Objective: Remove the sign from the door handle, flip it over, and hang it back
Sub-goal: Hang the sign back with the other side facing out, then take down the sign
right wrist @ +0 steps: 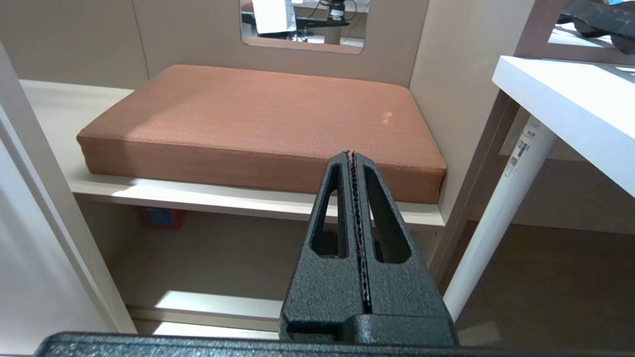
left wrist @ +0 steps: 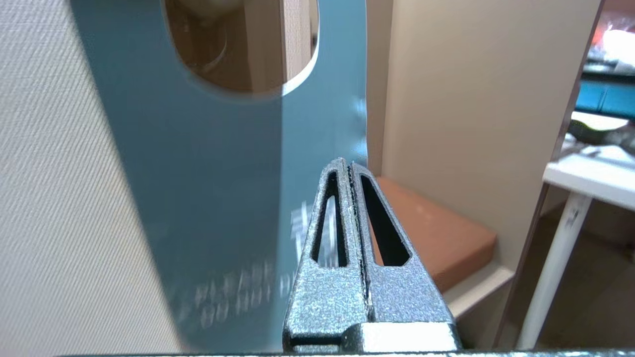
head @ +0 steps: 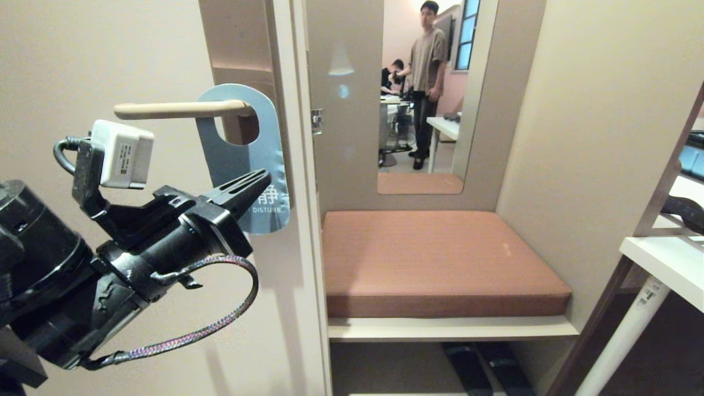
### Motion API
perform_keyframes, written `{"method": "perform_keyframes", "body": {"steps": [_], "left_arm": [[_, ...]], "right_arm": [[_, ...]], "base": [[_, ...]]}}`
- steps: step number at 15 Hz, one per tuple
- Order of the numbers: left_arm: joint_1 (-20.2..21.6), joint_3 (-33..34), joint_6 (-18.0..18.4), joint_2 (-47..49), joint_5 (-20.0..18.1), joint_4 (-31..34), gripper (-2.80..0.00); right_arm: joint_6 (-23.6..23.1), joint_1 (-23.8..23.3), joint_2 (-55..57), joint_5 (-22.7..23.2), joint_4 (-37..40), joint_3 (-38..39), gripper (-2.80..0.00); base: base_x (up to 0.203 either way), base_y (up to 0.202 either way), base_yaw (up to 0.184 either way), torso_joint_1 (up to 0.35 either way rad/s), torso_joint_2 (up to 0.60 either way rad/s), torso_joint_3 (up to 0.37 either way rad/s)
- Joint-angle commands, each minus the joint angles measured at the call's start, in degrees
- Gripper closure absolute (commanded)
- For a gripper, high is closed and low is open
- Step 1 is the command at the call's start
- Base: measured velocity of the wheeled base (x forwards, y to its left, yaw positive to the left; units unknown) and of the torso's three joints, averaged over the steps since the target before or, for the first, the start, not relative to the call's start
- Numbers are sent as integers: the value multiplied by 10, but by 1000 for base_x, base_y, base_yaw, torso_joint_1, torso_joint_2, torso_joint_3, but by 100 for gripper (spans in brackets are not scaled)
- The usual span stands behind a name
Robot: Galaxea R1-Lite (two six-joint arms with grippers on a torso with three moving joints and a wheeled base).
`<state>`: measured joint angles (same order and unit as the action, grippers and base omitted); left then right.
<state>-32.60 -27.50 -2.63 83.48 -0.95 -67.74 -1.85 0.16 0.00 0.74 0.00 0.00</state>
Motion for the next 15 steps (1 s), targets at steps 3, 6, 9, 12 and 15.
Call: {"method": "perform_keyframes", "body": {"steps": [3,6,9,12,15], "left_arm": [[6,45,3,-51,-1,-4,0],[27,85,4,-86,-2,-3,0],[75,109,12,-112,-2,-1,0],[127,134,50,-139,-2,0,0],[167,168,62,-165,-3,0,0]], "right_arm": [[-1,0,0,0,0,0,0],[0,1,0,0,0,0,0],[0,0,0,0,0,0,0],[0,0,0,0,0,0,0],[-1,0,0,0,0,0,0]], "base": [[0,0,0,0,0,0],[0,0,0,0,0,0],[0,0,0,0,0,0],[0,0,0,0,0,0],[0,0,0,0,0,0]]}}
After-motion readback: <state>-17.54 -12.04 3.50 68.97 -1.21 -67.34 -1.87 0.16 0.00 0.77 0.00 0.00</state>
